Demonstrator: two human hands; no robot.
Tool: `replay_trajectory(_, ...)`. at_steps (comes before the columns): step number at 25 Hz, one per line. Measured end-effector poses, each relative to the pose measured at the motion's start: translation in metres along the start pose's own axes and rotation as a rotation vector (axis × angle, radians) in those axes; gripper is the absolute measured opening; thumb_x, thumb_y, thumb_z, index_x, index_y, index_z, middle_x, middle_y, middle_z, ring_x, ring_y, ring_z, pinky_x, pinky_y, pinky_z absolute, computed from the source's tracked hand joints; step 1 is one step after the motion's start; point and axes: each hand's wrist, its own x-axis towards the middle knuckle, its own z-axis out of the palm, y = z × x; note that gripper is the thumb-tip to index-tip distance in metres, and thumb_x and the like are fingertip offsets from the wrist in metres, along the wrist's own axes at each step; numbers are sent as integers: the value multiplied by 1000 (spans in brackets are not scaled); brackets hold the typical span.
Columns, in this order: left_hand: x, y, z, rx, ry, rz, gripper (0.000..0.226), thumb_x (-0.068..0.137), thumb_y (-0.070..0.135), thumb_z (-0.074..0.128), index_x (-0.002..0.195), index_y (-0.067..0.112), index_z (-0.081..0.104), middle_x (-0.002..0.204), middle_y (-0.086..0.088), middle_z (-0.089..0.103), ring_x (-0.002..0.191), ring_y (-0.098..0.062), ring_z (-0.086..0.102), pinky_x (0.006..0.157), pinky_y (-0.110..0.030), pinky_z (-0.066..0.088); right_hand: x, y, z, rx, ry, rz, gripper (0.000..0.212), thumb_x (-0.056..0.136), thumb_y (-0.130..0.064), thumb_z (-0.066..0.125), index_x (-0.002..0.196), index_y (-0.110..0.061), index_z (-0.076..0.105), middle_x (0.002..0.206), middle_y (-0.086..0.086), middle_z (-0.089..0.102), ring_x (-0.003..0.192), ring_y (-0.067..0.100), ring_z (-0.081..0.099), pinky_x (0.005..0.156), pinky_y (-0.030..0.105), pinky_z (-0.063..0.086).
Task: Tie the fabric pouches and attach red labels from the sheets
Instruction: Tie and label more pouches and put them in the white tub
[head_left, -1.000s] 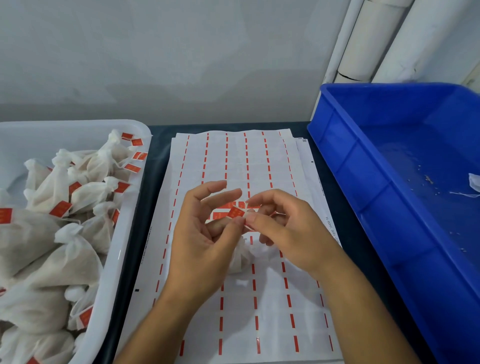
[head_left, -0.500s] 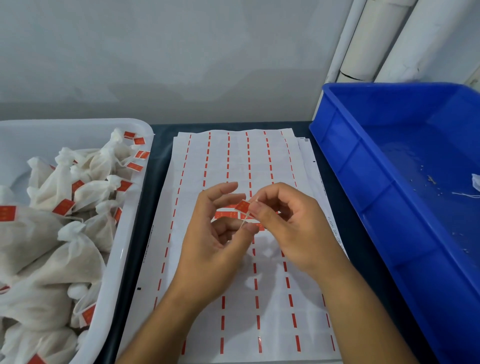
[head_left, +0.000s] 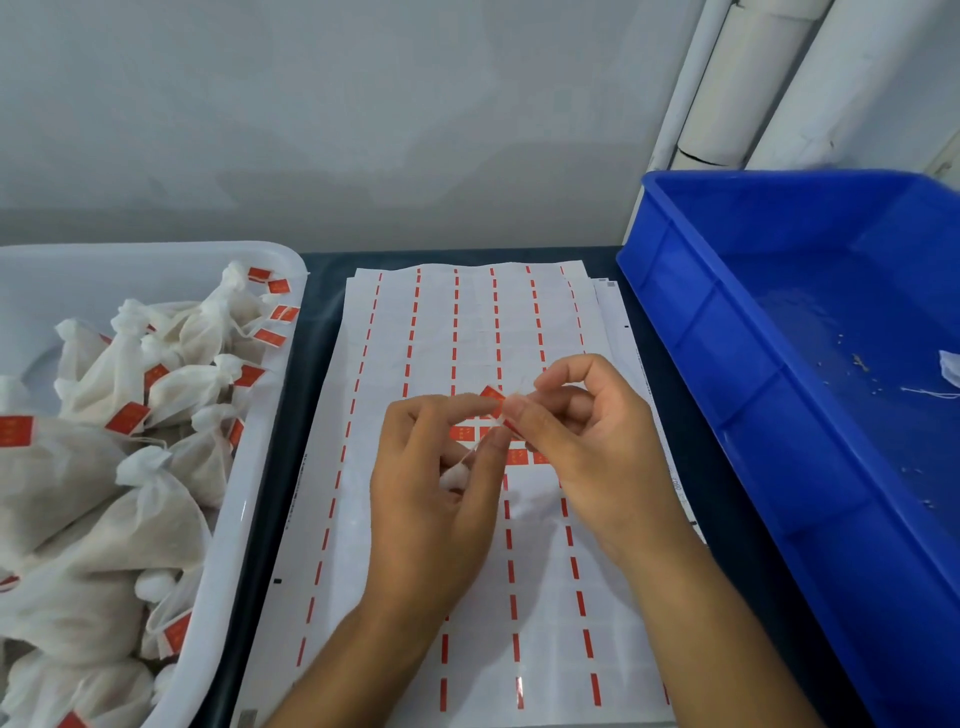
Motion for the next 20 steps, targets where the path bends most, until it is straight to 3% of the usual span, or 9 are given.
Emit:
replay_trajectory(2,0,1,1,30,66,1,16,94,32,70,108,24,72,105,5,60,70,-13,62,61,-9,46,-1,1,2,6,-5,-13,21,89,-29,80,98,-22,62,87,-2,78,86,16,77,76,21,61)
replay_trajectory(5,0,0,0,46,101,-30,16,91,27,72,104,20,76,99,7,62,76,-14,63,61,-11,48,-2,2,3,13,-7,-37,20,89,-29,81,94,-23,63,89,0,77,87,19,77,78,26,62)
replay_trajectory(9,1,0,-3,38,119,-43,16,90,32,68,99,22,77,97,12,65,86,-9,63,66,-9,48,-3,5,5,-8,-23,-72,17,89,-29,81,93,-29,64,91,-2,76,88,19,76,75,25,62)
replay_trajectory(14,2,-4,-2,-13,102,-156,12,88,43,63,93,36,71,95,19,64,85,-11,65,64,-12,51,-1,10,3,-159,-69,-85,22,92,-42,75,113,-39,66,105,-17,71,99,11,71,79,28,62)
replay_trajectory(18,3,-6,-2,-76,65,-218,11,88,44,62,91,36,70,94,17,66,81,-15,68,65,-22,56,1,11,3,-179,-164,-73,17,97,-41,69,110,-31,74,103,-16,75,102,12,72,86,33,63)
replay_trajectory(20,3,-4,-3,-125,52,-231,17,84,50,61,91,36,69,92,15,67,79,-17,69,63,-20,56,0,10,4,-153,-148,-91,13,98,-38,68,105,-29,76,101,-13,76,101,16,73,85,37,63)
